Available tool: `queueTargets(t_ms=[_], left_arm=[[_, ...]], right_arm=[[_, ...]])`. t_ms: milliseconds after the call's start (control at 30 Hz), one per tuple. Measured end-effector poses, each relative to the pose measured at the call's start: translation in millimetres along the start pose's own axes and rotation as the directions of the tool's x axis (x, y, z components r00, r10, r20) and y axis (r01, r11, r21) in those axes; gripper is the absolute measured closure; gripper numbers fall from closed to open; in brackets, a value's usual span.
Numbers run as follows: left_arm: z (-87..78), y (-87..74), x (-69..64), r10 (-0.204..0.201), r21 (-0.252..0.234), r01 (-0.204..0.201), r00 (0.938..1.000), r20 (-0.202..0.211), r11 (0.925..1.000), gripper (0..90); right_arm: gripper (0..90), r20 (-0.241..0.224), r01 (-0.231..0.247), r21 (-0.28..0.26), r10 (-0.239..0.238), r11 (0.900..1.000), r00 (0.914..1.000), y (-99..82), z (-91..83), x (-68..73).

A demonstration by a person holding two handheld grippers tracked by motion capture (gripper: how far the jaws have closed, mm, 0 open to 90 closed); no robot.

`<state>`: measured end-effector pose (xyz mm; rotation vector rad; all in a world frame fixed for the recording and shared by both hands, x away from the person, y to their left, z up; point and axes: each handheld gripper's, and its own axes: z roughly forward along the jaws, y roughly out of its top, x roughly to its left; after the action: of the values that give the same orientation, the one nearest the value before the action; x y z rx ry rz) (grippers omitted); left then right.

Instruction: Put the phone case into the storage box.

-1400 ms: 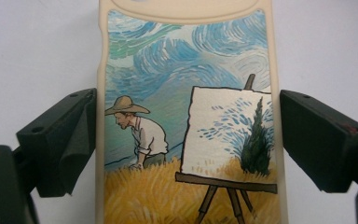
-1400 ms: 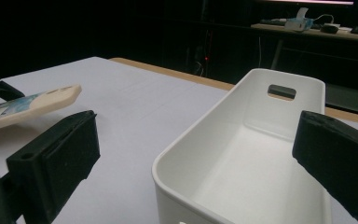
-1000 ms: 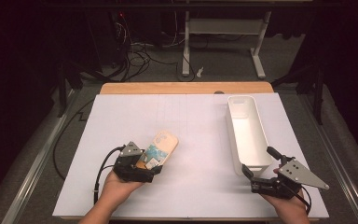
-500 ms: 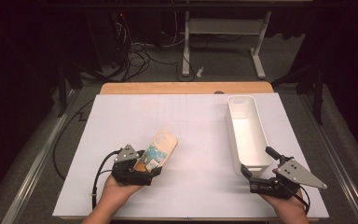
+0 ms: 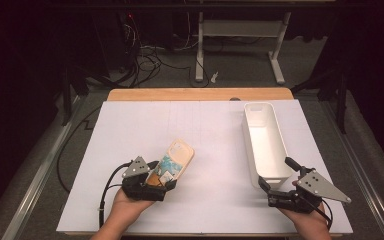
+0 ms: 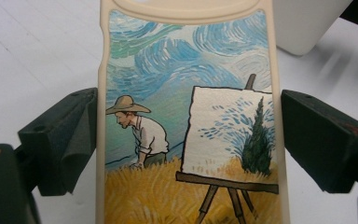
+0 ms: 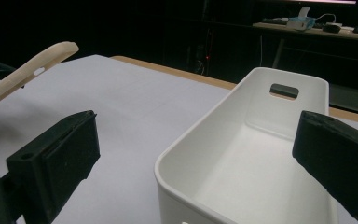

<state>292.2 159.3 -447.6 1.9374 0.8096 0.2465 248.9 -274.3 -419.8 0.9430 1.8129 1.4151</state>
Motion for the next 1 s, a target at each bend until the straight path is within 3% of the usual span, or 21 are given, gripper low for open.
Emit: queueTargets(t_ms=[333,467,567,1000], left_arm=[[0.7,1.5,-7.7,0.042,-0.084,-0.038,0.9982,0.043,0.9957,10.3],[2.1,1.5,-8.5,0.037,-0.097,-0.032,0.998,0.052,0.9948,10.2],[2.3,1.5,-10.0,0.052,-0.11,-0.049,0.9982,0.028,0.9928,10.2],[3.1,11.1,-12.8,0.105,-0.157,-0.097,0.9936,0.043,0.9829,10.3]], right_arm=[[0.8,0.002,0.003,-0.001,-0.003,1.0,1.0,0.3,-0.5,-0.3],[0.8,0.0,0.003,-0.001,-0.003,1.0,1.0,0.1,0.2,0.0],[0.8,-0.001,0.004,0.001,-0.004,1.0,1.0,-0.1,0.6,0.0],[0.8,-0.003,0.005,0.001,-0.005,1.0,1.0,-0.2,0.7,0.3]])
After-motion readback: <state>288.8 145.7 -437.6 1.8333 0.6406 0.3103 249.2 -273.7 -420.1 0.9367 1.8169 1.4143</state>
